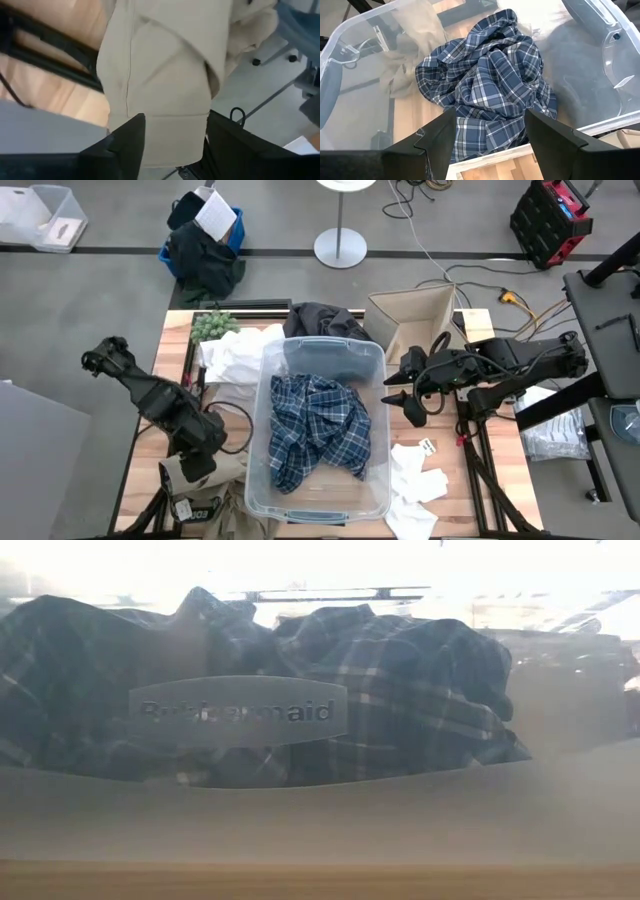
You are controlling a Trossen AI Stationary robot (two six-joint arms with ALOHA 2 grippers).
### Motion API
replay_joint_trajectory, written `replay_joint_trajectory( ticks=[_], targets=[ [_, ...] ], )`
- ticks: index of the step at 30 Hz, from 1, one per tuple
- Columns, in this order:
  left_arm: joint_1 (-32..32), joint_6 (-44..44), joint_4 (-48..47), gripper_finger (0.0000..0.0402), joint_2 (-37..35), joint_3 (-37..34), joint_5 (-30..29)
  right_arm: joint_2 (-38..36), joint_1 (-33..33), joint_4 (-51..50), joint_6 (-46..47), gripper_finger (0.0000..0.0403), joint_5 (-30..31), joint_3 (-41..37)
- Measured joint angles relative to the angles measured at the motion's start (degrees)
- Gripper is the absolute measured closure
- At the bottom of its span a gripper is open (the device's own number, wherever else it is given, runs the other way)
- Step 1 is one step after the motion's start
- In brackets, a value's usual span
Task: Sort clothes
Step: Put the brown shorts into the transparent bin
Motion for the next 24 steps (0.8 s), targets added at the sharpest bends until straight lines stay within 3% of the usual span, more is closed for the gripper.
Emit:
replay_joint_trajectory(
  ticks=[12, 19, 24],
  targets=[
    [-7.8, -9.5, 0.2, 0.0075, -0.2, -4.8, 0.2, 0.0, 0.0, 0.0, -0.5, 0.0174, -0.1, 0.0],
    [-8.2, -8.1, 1.1, 0.0063, -0.3, -10.9, 2.1, 0.0, 0.0, 0.0, -0.7, 0.0174, -0.5, 0.0],
    [-8.5, -6.8, 3.0, 0.0081, -0.4, -13.9, 0.8, 0.0, 0.0, 0.0, -0.7, 0.0174, -0.6, 0.0]
  ],
)
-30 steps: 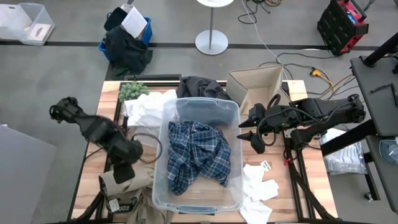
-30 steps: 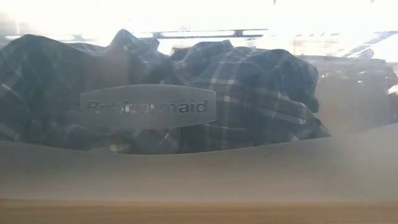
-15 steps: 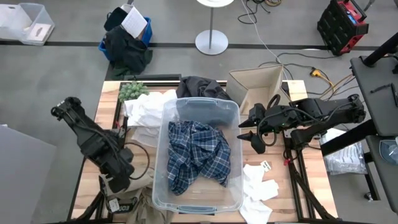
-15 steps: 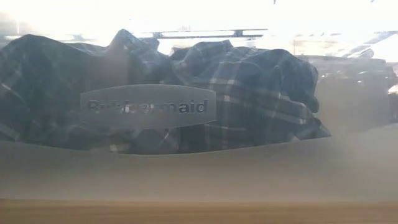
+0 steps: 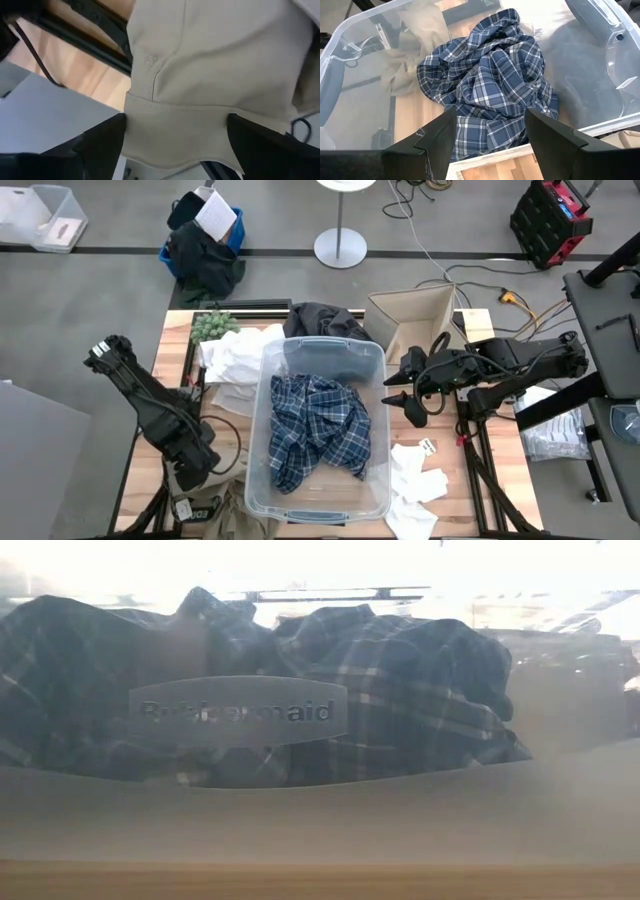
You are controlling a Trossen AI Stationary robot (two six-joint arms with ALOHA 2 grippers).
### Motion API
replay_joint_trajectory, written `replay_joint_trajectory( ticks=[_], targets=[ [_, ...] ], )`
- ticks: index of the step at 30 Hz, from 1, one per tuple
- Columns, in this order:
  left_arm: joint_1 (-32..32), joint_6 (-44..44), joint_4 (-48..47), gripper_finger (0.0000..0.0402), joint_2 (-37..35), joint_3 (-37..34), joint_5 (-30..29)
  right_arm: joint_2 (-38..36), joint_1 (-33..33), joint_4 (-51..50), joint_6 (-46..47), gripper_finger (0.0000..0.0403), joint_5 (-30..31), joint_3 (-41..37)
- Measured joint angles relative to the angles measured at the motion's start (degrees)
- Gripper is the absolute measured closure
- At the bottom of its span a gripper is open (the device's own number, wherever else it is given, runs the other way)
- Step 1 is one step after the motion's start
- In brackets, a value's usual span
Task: Sort clothes
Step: Put the brown shorts into the transparent bin
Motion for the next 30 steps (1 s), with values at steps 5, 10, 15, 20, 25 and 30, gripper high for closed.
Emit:
replay_joint_trajectory(
  ticks=[5, 10, 15, 20, 25, 30],
  targets=[
    [-0.6, 1.4, 2.5, 0.0131, 0.0, -2.4, -1.0, 0.0, 0.0, 0.0, 0.0, 0.0174, 0.0, 0.0],
    [-0.9, 1.7, 2.9, 0.0216, 0.0, -3.6, -1.2, 0.0, 0.0, 0.0, -0.1, 0.0174, 0.0, 0.0],
    [-0.9, 2.7, 3.5, 0.0338, 0.0, -3.6, -0.8, 0.0, 0.0, 0.0, -0.9, 0.0174, 0.1, 0.0],
    [-1.2, 1.0, 2.1, 0.0392, 0.0, -0.3, 0.4, 0.0, 0.0, 0.0, -1.8, 0.0174, 0.1, 0.0],
    [-2.3, -0.8, 0.5, 0.0399, 0.0, 9.4, 0.3, 0.0, 0.0, 0.1, -1.8, 0.0174, 0.2, 0.0],
    [-4.7, -5.0, -2.8, 0.04, 0.4, 24.3, -4.8, 0.0, 0.0, 2.6, -2.6, 0.0174, 0.6, 0.0]
  ],
)
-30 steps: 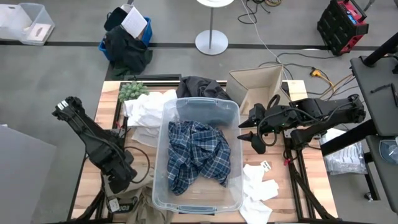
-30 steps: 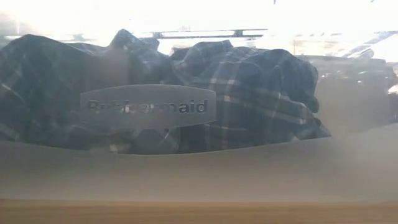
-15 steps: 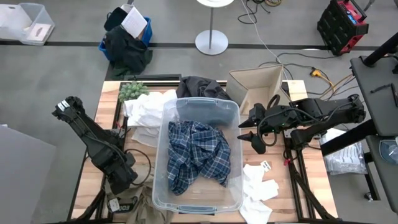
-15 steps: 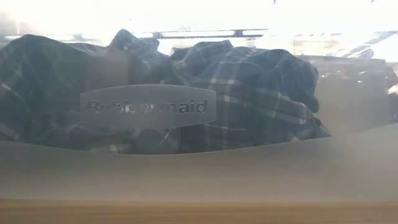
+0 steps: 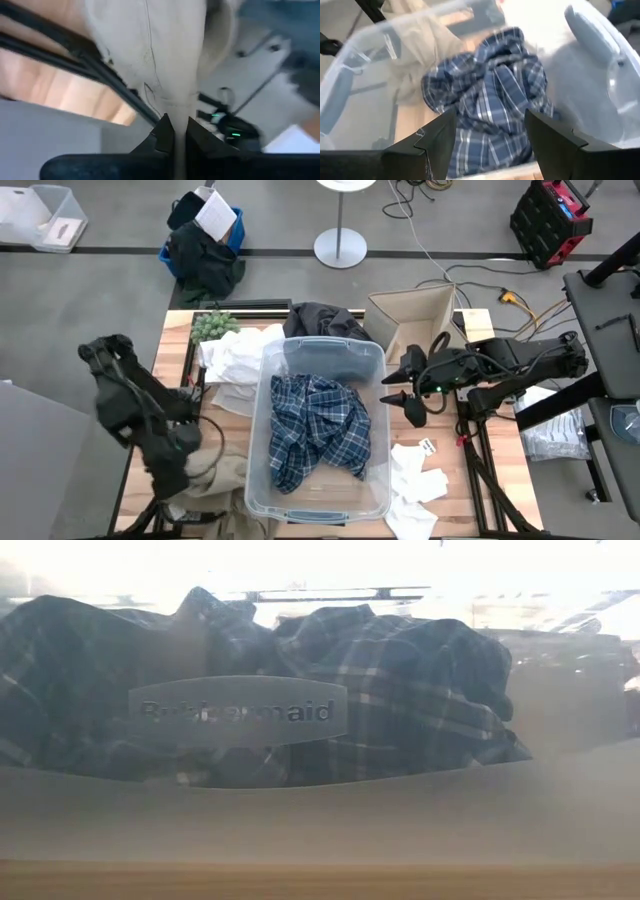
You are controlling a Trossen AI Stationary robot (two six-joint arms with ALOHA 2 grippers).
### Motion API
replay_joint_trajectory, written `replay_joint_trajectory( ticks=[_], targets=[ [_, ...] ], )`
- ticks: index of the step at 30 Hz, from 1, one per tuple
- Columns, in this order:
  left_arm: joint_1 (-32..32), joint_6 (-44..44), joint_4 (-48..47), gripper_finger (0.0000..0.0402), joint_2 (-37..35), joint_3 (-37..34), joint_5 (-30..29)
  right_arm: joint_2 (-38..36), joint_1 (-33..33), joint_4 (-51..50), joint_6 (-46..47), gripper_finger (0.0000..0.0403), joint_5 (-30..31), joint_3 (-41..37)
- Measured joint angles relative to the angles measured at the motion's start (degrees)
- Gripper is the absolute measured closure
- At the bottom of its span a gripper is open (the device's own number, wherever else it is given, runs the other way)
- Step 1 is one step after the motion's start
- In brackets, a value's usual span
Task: Sort clothes
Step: Put the brown shorts into the transparent bin
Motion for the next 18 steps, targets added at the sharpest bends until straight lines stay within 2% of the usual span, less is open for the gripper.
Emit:
replay_joint_trajectory(
  ticks=[4, 8, 12, 16, 18],
  targets=[
    [-1.5, -3.3, -0.3, 0.0401, 1.4, 10.8, -4.8, 0.0, -0.1, 5.0, -1.9, 0.0174, 0.0, 0.0],
    [-2.1, -2.1, -0.4, 0.0401, 2.9, 20.5, -13.4, 0.0, -0.3, 14.1, -5.1, 0.0174, 0.0, 0.0],
    [-2.1, 2.8, -0.3, 0.0401, 5.2, 30.8, -24.7, 0.6, -0.3, 27.3, -10.0, 0.0174, -2.3, 0.1],
    [-2.1, 9.0, -0.3, 0.0401, 7.3, 41.4, -39.6, 3.9, -0.2, 35.8, -13.0, 0.0174, -3.2, 3.0],
    [-2.0, 12.5, 2.4, 0.0401, 6.9, 42.0, -45.7, 6.6, -0.3, 36.8, -14.4, 0.0174, -3.2, 5.9]
  ],
)
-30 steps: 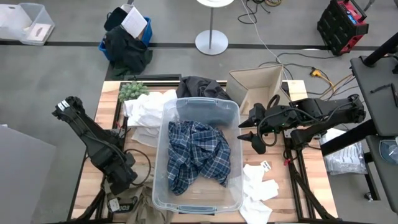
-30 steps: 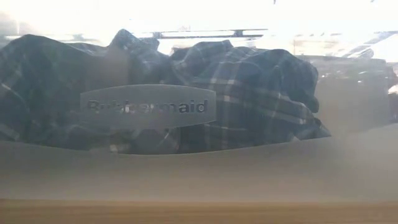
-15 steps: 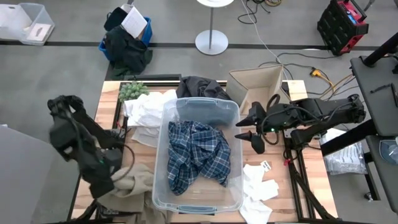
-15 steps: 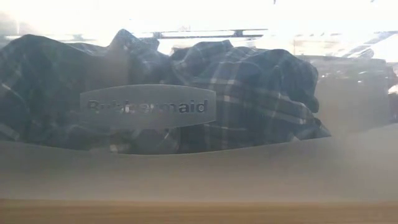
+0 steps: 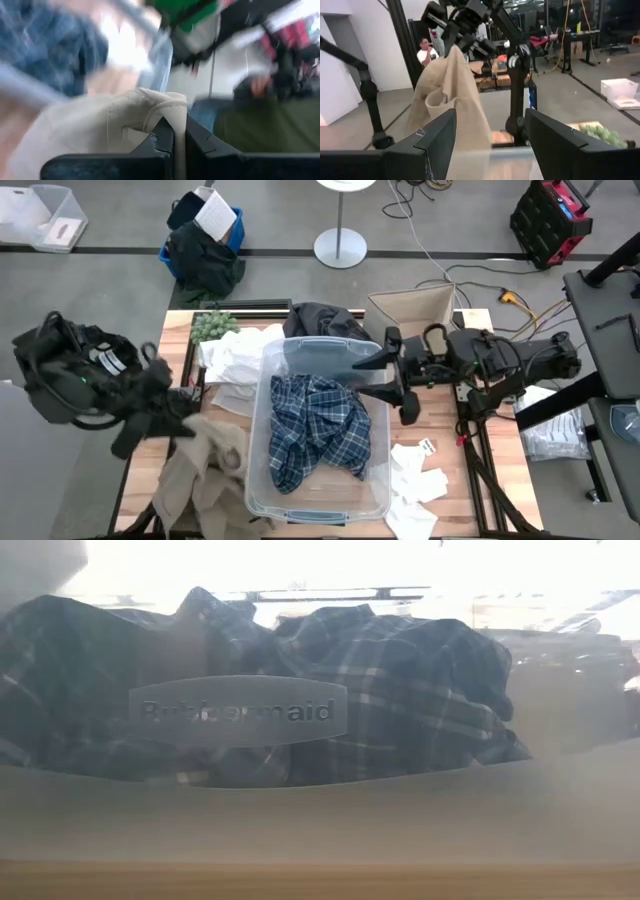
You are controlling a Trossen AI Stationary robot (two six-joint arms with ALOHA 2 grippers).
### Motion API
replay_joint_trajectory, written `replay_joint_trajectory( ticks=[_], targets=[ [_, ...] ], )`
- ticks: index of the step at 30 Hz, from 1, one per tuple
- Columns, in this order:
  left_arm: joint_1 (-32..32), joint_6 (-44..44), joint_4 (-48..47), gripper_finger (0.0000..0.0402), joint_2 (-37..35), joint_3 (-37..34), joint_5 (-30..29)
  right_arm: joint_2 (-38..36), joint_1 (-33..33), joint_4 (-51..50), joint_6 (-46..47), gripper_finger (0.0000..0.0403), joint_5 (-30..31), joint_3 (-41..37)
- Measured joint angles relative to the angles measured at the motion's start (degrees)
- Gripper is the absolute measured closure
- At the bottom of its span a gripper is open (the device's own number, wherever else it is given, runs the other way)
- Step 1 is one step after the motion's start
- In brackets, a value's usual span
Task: Sort clothes
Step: Put the brown shorts into the transparent bin
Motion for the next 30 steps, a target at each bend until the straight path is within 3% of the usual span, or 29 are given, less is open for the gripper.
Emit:
replay_joint_trajectory(
  ticks=[8, 14, 22, 27, 30],
  targets=[
    [0.7, 9.2, 5.5, 0.0401, -3.2, -3.3, -17.1, 15.8, 0.0, 0.8, -3.2, 0.017, -0.7, 18.4],
    [0.8, 18.3, 10.8, 0.0402, -1.8, -3.0, -28.6, 28.0, 0.1, -2.4, -4.9, 0.0132, -1.9, 34.1],
    [1.5, 24.1, 14.4, 0.0401, 2.0, -3.0, -34.9, 40.9, 0.0, -4.0, -10.7, 0.0059, -1.8, 49.8],
    [2.5, 24.9, 15.6, 0.0401, 4.3, -3.0, -37.2, 43.2, -0.9, 0.1, -7.4, 0.0038, -1.8, 49.3],
    [3.3, 26.3, 17.3, 0.0401, 5.6, -3.0, -37.2, 44.6, -1.4, 0.4, -7.1, 0.0037, -5.0, 49.6]
  ],
)
